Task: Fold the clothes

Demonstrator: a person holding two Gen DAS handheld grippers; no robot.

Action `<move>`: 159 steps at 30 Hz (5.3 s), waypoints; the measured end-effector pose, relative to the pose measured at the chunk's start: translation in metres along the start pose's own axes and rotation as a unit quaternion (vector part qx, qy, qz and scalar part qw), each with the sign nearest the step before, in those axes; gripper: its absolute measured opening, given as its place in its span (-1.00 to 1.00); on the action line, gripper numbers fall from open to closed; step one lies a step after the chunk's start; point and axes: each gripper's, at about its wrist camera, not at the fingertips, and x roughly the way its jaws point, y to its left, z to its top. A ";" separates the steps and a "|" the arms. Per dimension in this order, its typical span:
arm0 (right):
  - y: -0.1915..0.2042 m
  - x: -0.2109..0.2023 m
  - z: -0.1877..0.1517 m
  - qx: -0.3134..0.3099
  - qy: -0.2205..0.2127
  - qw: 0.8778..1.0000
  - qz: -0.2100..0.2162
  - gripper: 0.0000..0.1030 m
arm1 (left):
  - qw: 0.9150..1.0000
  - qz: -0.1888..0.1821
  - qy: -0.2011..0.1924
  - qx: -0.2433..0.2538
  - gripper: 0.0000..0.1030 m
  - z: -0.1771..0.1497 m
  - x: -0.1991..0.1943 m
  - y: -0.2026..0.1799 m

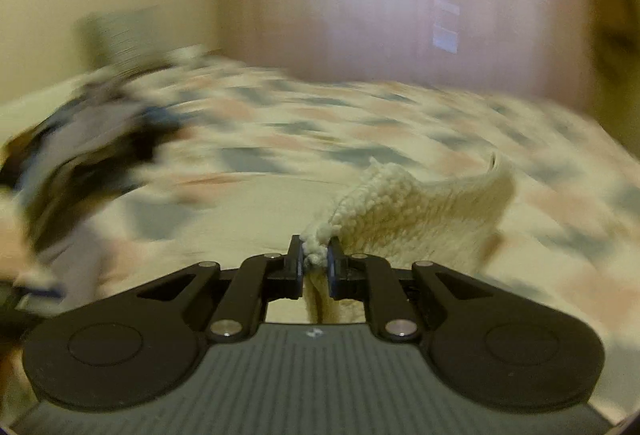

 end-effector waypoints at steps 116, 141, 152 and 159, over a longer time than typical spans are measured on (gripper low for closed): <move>-0.065 0.030 -0.110 0.094 0.139 0.976 0.140 -0.79 | 0.988 -0.135 0.047 0.057 -0.66 0.021 0.044 0.027; 0.016 -0.039 -0.112 -0.121 0.090 0.988 0.021 -0.45 | 0.998 -0.032 0.056 0.013 -0.52 -0.001 0.003 0.009; 0.032 -0.054 -0.135 -0.148 0.096 0.984 0.001 -0.35 | 0.998 0.024 0.043 0.042 -0.39 -0.021 -0.038 -0.018; 0.035 -0.091 -0.122 -0.147 0.051 0.988 -0.015 -0.19 | 0.998 0.025 0.023 0.054 -0.30 -0.033 -0.069 -0.029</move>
